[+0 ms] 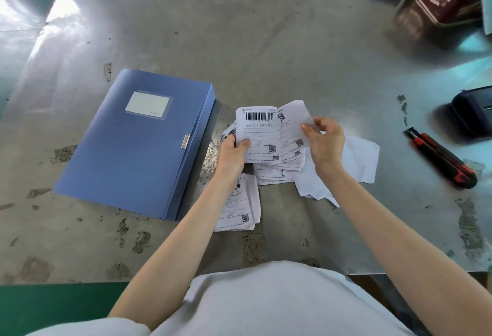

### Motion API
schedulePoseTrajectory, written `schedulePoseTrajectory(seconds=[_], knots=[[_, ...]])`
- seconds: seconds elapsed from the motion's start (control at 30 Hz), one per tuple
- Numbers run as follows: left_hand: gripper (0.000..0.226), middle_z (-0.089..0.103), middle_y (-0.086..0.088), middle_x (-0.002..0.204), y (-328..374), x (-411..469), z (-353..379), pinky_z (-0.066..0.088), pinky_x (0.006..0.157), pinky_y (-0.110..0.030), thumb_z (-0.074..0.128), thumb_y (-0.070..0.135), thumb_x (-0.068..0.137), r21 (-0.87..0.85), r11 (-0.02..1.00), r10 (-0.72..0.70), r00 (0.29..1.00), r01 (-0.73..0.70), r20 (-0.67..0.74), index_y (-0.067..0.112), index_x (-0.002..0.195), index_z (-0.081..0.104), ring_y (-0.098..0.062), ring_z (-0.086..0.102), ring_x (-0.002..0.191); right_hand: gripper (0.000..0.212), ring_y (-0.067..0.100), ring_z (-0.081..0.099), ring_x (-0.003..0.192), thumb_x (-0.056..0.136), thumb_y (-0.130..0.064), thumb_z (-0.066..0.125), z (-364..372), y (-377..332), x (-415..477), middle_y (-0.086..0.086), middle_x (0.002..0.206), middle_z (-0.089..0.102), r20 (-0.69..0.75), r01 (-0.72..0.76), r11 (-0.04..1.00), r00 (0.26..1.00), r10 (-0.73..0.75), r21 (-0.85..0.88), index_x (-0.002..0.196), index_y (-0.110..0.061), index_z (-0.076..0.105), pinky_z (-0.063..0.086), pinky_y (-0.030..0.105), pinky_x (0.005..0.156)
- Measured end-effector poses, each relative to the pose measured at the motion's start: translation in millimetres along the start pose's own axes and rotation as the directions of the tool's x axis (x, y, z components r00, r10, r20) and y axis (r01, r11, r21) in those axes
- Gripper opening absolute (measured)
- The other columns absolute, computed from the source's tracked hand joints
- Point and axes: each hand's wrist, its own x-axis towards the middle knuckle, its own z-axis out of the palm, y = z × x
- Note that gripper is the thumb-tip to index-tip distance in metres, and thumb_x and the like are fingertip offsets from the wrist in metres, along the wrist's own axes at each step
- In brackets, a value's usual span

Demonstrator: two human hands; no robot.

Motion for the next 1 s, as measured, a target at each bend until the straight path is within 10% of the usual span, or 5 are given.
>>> schedulePoseTrajectory(seconds=[0.27, 0.5, 0.73, 1.0], knots=[[0.022, 0.065, -0.005, 0.121, 5.7, -2.6, 9.0, 0.051, 0.097, -0.046, 0.045, 0.009, 0.099, -0.226, 0.971, -0.071, 0.997, 0.079, 0.042, 0.010, 0.120, 0.052, -0.024, 0.062, 0.112, 0.020, 0.017, 0.056, 0.072, 0.089, 0.000, 0.056, 2.7, -14.5, -15.9, 0.004, 0.078, 0.062, 0.239, -0.170, 0.929, 0.967, 0.093, 0.328, 0.079, -0.014, 0.066, 0.050, 0.030, 0.070], [0.024, 0.068, -0.003, 0.118, 6.2, -10.8, -2.9, 0.051, 0.096, -0.045, 0.049, 0.003, 0.096, -0.194, 0.981, 0.013, 0.999, -0.002, 0.052, 0.017, 0.110, 0.063, -0.020, 0.064, 0.108, 0.027, 0.019, 0.058, 0.071, 0.087, 0.003, 0.046, 5.1, -16.7, -16.4, 0.008, 0.082, 0.064, 0.411, -0.226, 0.947, 0.904, 0.117, 0.228, 0.086, -0.013, 0.068, 0.048, 0.027, 0.066], [0.025, 0.067, 0.004, 0.113, -8.9, -10.9, -28.1, 0.056, 0.088, -0.041, 0.052, 0.004, 0.094, -0.163, 0.986, -0.048, 0.994, 0.032, -0.096, 0.017, 0.114, 0.058, -0.014, 0.065, 0.105, 0.037, 0.024, 0.052, 0.102, 0.082, -0.020, 0.068, 9.5, 11.0, 1.6, 0.007, 0.109, 0.059, 0.223, 0.080, 0.889, 0.974, 0.026, -0.452, 0.114, -0.007, 0.055, 0.041, 0.027, 0.082], [0.022, 0.068, 0.010, 0.103, -12.5, -13.4, -41.3, 0.057, 0.056, -0.024, 0.052, 0.004, 0.094, -0.151, 0.988, -0.064, 0.984, 0.039, -0.166, 0.019, 0.110, 0.056, -0.008, 0.066, 0.095, 0.052, 0.034, 0.044, 0.109, 0.076, -0.022, 0.075, 23.2, 18.5, 0.0, 0.015, 0.115, 0.054, 0.231, 0.147, 0.767, 0.973, 0.001, -0.625, 0.114, -0.006, 0.044, 0.037, 0.040, 0.088]])
